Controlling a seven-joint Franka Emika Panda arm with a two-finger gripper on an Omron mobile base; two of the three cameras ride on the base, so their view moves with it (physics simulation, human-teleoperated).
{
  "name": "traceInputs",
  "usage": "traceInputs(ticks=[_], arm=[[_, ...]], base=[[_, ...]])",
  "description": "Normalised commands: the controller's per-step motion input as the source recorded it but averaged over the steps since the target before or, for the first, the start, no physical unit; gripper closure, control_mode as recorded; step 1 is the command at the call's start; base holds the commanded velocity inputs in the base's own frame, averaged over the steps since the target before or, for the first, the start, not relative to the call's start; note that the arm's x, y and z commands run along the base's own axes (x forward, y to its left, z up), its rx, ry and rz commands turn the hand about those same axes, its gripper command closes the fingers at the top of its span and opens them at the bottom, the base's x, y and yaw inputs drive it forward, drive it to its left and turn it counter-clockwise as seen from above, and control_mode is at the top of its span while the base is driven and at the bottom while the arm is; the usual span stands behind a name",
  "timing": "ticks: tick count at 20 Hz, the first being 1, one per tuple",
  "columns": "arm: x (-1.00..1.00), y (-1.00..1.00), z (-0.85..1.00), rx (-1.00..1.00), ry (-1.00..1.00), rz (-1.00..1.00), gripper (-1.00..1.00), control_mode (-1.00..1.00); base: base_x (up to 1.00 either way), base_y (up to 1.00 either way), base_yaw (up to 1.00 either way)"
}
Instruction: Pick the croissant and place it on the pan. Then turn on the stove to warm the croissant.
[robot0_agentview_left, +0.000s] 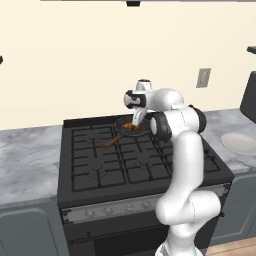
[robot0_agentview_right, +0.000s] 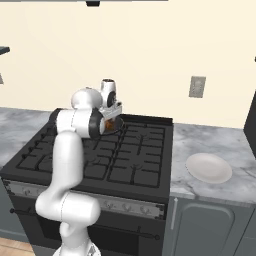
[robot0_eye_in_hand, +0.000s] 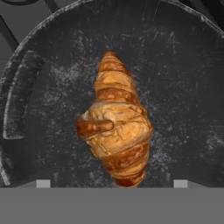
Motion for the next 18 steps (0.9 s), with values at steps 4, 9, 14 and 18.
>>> traceInputs(ticks=[4, 9, 14, 18], arm=[[-0.59, -0.05, 0.29, 0.05, -0.30, -0.03, -1.00, -1.00], [-0.76, -0.23, 0.53, 0.13, -0.25, -0.08, -1.00, -1.00], [-0.60, -0.26, 0.74, 0.17, -0.05, -0.17, -1.00, -1.00], [-0.51, -0.19, 0.78, 0.14, 0.05, -0.26, -1.00, -1.00]], base=[[0.00, 0.00, 0.00], [0.00, 0.00, 0.00], [0.00, 0.00, 0.00], [0.00, 0.00, 0.00]])
